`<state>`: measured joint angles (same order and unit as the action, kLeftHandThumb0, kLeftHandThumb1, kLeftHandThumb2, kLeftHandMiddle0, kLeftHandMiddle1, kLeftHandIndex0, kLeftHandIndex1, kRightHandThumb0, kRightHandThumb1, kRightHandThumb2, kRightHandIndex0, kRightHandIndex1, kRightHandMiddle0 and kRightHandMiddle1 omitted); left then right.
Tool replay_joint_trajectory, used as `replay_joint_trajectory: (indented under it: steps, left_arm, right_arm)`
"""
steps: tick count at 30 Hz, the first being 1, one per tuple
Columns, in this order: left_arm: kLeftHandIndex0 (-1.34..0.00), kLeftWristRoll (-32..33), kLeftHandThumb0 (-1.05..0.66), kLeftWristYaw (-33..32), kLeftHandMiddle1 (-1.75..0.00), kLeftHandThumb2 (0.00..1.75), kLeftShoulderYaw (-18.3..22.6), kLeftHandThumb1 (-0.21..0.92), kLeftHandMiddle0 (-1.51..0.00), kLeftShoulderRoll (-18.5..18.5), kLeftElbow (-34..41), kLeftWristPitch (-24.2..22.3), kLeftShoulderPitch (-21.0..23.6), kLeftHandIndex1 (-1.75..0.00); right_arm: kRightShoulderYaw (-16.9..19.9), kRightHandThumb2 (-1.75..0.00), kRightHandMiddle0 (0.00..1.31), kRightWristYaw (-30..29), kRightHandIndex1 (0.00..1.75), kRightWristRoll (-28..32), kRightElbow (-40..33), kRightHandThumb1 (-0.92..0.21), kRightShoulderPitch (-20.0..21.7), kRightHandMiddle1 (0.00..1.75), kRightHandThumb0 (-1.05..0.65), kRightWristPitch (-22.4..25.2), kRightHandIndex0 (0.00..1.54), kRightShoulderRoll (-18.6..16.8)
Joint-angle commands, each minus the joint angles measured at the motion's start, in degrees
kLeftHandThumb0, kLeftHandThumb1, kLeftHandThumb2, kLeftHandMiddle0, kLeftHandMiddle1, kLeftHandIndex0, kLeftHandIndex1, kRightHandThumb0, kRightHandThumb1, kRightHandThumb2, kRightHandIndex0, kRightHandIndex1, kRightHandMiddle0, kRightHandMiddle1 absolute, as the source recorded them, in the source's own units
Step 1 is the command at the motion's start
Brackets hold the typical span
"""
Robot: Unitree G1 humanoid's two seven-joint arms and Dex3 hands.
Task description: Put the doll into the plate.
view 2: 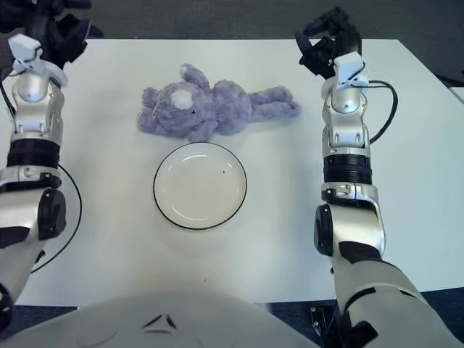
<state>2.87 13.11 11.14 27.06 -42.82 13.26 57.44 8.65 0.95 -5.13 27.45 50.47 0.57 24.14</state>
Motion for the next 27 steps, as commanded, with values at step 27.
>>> replay_joint_trajectory:
  steps: [27]
  left_arm:
    - [-0.21, -14.03, -0.01, 28.01, -1.37, 0.33, -18.0, 0.92, -0.52, 4.71, -24.68, 5.06, 27.22, -1.53]
  right_arm:
    - [-17.17, -0.21, 0.43, 15.44, 1.36, -13.34, 28.95, -0.92, 23.6, 1.28, -0.04, -22.54, 0.61, 8.46]
